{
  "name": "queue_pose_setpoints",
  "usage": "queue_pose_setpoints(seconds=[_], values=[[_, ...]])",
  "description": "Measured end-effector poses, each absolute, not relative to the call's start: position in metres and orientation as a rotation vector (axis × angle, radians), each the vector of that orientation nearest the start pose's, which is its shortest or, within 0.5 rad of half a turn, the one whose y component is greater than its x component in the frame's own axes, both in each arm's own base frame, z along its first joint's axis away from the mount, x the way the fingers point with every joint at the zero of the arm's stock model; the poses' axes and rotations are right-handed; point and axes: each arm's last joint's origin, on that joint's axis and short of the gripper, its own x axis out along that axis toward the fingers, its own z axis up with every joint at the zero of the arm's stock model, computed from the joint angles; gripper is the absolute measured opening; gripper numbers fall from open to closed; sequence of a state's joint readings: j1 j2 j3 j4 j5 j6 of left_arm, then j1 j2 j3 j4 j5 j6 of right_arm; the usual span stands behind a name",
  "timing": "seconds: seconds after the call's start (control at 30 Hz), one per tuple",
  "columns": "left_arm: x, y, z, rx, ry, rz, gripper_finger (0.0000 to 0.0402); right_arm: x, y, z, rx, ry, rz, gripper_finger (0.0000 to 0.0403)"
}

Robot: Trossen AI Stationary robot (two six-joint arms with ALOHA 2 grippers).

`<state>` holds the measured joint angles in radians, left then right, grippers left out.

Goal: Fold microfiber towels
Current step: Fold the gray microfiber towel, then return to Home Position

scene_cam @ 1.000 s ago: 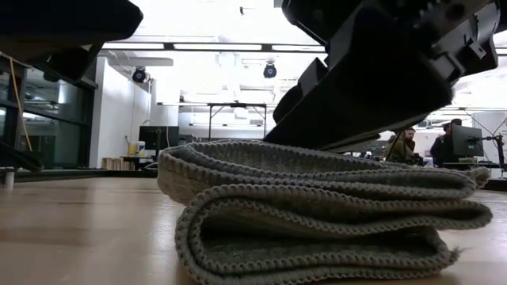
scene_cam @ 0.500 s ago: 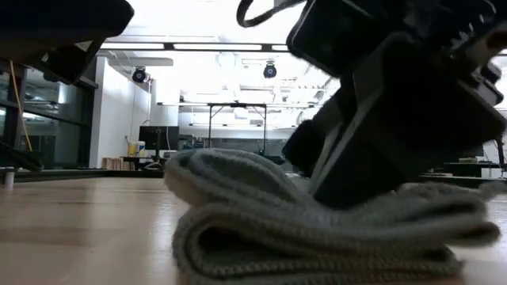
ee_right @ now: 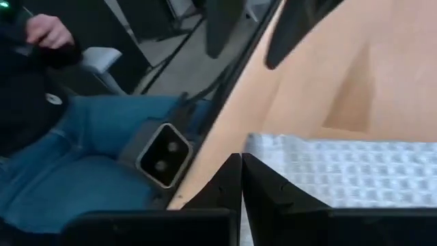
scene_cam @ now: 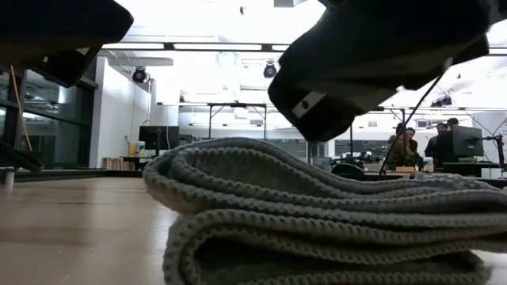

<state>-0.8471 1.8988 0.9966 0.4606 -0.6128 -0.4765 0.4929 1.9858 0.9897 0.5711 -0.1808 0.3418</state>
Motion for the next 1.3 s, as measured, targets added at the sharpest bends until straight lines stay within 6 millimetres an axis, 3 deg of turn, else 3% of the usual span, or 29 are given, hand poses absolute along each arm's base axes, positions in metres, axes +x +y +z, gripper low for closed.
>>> queue_pose_setpoints(seconds=[0.1,0.33,0.47,0.53,0.67,0.8,0.9,1.03,1.17,1.3], values=[[0.269,-0.279,0.159,-0.175,0.374,-0.145,0.0200,0.349,0.188,0.130,0.246,0.552,0.552,0.0003],[0.267,-0.280,0.159,-0.173,0.377,-0.152,0.0200,0.356,0.178,0.089,0.272,0.655,0.518,0.0003],[0.266,-0.280,0.159,-0.169,0.381,-0.151,0.0200,0.359,0.176,0.091,0.308,0.633,0.547,0.0003],[0.267,-0.280,0.159,-0.167,0.380,-0.150,0.0200,0.359,0.175,0.114,0.296,0.564,0.577,0.0003],[0.267,-0.279,0.160,-0.109,0.374,-0.159,0.0200,0.350,0.170,0.202,0.219,0.322,0.622,0.0003],[0.266,-0.268,0.178,-0.047,0.379,-0.128,0.0200,0.329,0.158,0.247,0.129,0.264,0.570,0.0003],[0.261,-0.245,0.197,-0.064,0.439,-0.063,0.0200,0.313,0.146,0.282,0.090,0.188,0.473,0.0003],[0.247,-0.216,0.231,-0.042,0.434,0.004,0.0200,0.295,0.128,0.308,0.112,0.172,0.375,0.0003],[0.223,-0.189,0.260,0.011,0.369,0.080,0.0200,0.273,0.108,0.330,0.176,0.078,0.403,0.0003],[0.194,-0.159,0.279,-0.014,0.298,0.150,0.0200,0.243,0.084,0.338,0.203,0.016,0.386,0.0003]])
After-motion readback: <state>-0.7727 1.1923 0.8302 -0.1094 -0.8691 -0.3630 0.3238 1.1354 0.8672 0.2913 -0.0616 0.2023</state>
